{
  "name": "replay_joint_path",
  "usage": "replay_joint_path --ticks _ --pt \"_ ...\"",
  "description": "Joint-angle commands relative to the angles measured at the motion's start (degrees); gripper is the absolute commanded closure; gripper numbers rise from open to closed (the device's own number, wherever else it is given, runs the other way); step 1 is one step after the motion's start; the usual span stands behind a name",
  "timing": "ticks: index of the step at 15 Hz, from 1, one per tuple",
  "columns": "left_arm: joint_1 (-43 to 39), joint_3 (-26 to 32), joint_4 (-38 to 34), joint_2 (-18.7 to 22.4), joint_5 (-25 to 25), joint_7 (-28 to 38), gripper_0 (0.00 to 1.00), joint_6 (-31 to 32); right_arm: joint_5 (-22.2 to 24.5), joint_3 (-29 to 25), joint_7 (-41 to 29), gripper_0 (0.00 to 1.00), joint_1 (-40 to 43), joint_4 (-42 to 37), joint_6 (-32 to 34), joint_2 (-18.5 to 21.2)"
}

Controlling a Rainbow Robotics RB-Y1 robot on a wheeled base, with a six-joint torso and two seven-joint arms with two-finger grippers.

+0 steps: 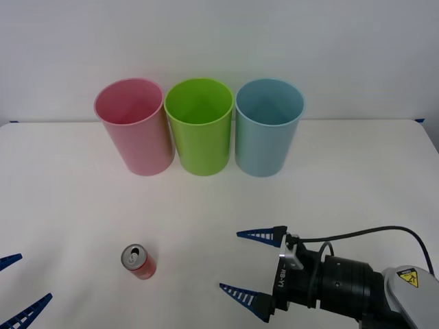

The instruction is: Put cans in the blue bin and PET bottles in the pink bin and trash in the green bin.

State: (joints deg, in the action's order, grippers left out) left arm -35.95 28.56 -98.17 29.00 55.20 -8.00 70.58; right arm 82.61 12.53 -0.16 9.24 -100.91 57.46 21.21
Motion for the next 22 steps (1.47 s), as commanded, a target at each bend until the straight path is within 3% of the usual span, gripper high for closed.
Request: replay_joint_path --ticks 1,7,17,22 --pt "0.00 0.00 0.00 0.00 0.00 0.00 0.00 0.00 0.36 1.97 0.96 0.00 -2.12 4.05 -0.42 -1.70" --pt "0.00 0.00 0.00 0.00 0.00 0.00 0.00 0.00 0.36 7.60 1.92 0.00 -5.99 7.92 -5.52 -2.93" --pt "0.00 0.00 0.00 0.00 0.00 0.00 0.00 0.00 1.24 14.36 5.17 0.00 -11.00 16.27 -12.20 -8.38" --pt "0.00 0.00 0.00 0.00 0.00 0.00 0.00 0.00 1.24 18.76 5.70 0.00 -13.90 19.17 -18.61 -10.05"
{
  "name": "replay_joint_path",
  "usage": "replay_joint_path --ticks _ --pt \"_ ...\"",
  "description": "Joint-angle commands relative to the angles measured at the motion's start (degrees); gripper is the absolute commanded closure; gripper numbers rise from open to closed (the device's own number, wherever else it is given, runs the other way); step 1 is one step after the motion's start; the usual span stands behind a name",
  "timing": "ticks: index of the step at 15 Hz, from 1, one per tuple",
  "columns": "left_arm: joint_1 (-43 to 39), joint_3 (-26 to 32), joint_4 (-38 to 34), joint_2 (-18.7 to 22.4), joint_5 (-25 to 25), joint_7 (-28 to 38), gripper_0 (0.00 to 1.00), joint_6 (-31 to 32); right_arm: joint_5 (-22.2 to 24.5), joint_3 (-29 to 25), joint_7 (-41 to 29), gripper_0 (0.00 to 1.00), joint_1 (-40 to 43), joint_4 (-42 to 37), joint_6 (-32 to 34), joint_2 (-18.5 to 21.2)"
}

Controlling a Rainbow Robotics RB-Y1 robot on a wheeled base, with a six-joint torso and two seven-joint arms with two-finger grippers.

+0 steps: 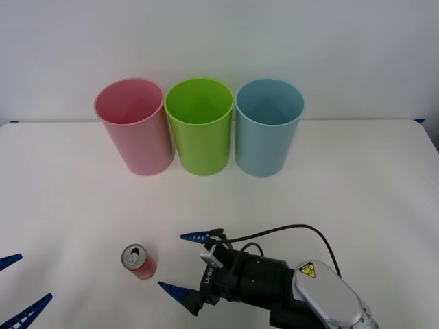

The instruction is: Put cans in the blue bin and PET bottles in the pink bin and trash in the green bin.

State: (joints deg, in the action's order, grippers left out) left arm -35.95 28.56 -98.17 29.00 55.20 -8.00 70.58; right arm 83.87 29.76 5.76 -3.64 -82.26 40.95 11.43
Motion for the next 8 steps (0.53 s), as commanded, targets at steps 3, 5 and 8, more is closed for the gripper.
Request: replay_joint_path --ticks 3,5,8 --pt "0.00 0.00 0.00 0.00 0.00 0.00 0.00 0.00 -1.96 3.81 0.04 0.00 -2.96 2.89 -3.16 -0.89" --pt "0.00 0.00 0.00 0.00 0.00 0.00 0.00 0.00 -1.87 4.52 0.13 0.00 -3.75 3.33 -3.51 -1.06" --pt "0.00 0.00 0.00 0.00 0.00 0.00 0.00 0.00 -1.87 5.31 0.31 0.00 -4.36 4.83 -4.65 -2.29"
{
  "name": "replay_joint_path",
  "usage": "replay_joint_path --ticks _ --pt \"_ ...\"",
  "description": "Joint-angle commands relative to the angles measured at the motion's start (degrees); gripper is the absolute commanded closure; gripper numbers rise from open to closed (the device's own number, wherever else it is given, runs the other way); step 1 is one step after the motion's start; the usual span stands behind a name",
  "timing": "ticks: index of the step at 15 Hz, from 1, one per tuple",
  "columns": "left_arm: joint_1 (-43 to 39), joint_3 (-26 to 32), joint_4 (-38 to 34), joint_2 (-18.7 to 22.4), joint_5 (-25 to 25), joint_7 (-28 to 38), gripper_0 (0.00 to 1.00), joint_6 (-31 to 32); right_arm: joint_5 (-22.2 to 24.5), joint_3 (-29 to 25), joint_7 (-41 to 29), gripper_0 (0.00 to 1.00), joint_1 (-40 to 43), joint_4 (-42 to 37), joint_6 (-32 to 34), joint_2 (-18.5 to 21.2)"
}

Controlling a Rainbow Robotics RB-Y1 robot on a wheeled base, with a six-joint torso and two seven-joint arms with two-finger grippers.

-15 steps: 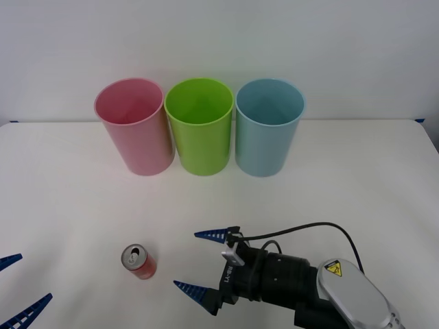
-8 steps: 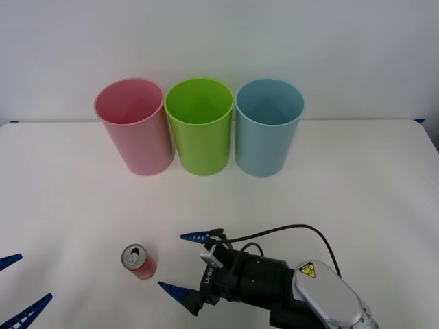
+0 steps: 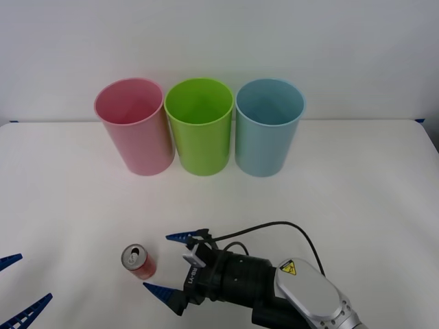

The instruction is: Put cans in the blue bin and PET bottles in the pink bin and trash in the green bin.

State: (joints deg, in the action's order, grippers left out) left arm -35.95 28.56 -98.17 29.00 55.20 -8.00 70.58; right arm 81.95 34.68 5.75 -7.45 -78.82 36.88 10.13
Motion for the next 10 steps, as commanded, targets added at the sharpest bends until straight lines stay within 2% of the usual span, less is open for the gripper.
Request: replay_joint_path --ticks 1,10 --pt "0.00 0.00 0.00 0.00 0.00 0.00 0.00 0.00 0.06 0.56 0.40 0.00 -1.08 2.44 -0.67 -1.51" --pt "0.00 0.00 0.00 0.00 0.00 0.00 0.00 0.00 0.14 2.41 2.34 0.00 -2.14 4.73 -3.31 -4.50"
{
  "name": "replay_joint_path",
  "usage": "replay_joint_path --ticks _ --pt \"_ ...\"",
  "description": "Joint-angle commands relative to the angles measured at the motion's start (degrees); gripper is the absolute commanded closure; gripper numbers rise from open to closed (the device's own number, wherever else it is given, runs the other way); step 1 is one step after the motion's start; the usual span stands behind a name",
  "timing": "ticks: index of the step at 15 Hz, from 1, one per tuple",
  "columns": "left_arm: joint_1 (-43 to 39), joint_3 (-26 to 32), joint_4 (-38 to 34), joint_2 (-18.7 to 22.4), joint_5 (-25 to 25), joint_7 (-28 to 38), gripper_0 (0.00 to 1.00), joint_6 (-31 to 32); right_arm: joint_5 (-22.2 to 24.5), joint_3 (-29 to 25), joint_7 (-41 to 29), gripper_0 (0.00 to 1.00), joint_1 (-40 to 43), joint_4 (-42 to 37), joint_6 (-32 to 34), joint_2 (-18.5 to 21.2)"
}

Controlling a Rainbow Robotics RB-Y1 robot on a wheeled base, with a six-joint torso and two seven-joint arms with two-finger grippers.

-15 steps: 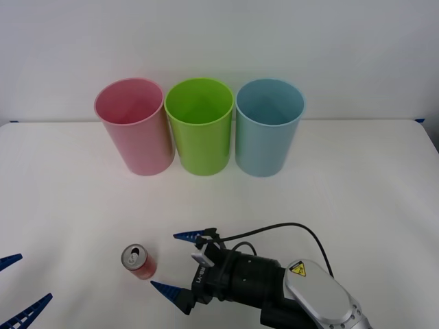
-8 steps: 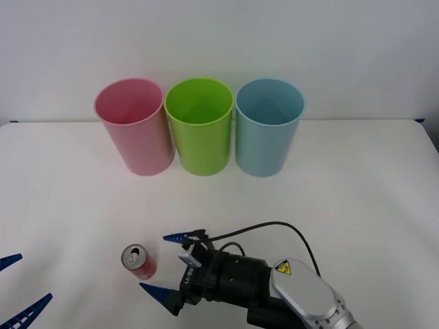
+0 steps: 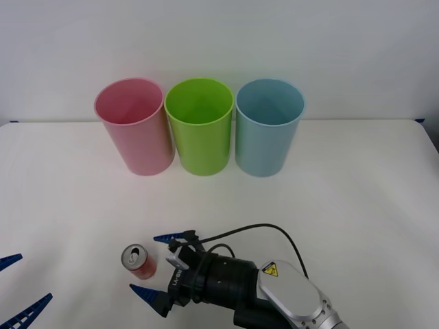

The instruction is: Put cans in the blue bin and PET bottles in the pink bin and trash in the green bin.

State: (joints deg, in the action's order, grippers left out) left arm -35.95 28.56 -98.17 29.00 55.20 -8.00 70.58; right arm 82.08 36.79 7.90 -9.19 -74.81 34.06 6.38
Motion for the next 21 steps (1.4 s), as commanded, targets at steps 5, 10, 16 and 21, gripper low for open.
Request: replay_joint_path --ticks 5,10,16,21 --pt "0.00 0.00 0.00 0.00 0.00 0.00 0.00 0.00 -0.43 0.47 1.59 0.00 -1.62 3.70 -1.19 -2.25" --pt "0.00 0.00 0.00 0.00 0.00 0.00 0.00 0.00 -2.98 0.56 4.14 0.00 -1.62 5.11 -1.19 -2.07" --pt "0.00 0.00 0.00 0.00 0.00 0.00 0.00 0.00 -5.35 0.65 6.34 0.00 -1.71 5.64 -0.57 -2.34" --pt "0.00 0.00 0.00 0.00 0.00 0.00 0.00 0.00 -6.14 0.56 8.45 1.00 -1.97 5.64 -0.57 -2.86"
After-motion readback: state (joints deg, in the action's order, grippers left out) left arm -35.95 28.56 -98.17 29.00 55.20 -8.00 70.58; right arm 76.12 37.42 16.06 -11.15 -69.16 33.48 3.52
